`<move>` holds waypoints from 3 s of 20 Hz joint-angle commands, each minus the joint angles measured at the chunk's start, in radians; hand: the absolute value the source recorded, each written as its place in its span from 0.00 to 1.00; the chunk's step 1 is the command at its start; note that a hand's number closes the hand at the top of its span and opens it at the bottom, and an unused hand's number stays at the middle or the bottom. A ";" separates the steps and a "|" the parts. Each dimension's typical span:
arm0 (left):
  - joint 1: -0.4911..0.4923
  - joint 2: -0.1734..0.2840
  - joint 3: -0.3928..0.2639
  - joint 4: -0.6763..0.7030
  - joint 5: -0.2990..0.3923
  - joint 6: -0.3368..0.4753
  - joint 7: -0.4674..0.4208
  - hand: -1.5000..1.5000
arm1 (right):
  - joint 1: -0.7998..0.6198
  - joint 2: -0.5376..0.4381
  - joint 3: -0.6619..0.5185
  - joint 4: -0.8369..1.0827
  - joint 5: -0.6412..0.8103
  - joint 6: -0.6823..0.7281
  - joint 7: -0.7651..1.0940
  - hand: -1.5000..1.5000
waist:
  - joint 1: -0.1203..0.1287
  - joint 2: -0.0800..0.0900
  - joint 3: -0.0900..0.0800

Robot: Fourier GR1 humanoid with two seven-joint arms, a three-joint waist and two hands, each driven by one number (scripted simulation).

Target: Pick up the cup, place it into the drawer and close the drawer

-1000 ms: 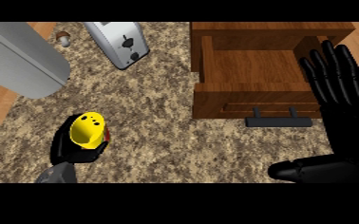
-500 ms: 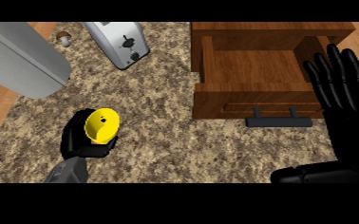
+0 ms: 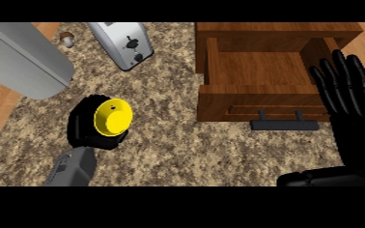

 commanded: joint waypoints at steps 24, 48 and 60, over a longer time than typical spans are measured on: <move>-0.445 -0.094 -0.229 -0.482 -0.009 0.438 0.691 1.00 | -0.037 -0.024 -0.040 0.035 -0.010 0.011 -0.005 0.00 | -0.014 0.005 -0.001; -0.880 -0.095 -0.377 0.167 0.172 0.619 0.553 1.00 | -0.024 -0.042 -0.084 0.075 -0.051 0.053 -0.058 0.00 | -0.045 0.012 0.000; -1.012 -0.095 -0.570 0.398 0.320 0.649 0.526 1.00 | -0.047 -0.012 -0.038 0.139 -0.023 0.061 -0.109 0.00 | -0.073 0.021 0.001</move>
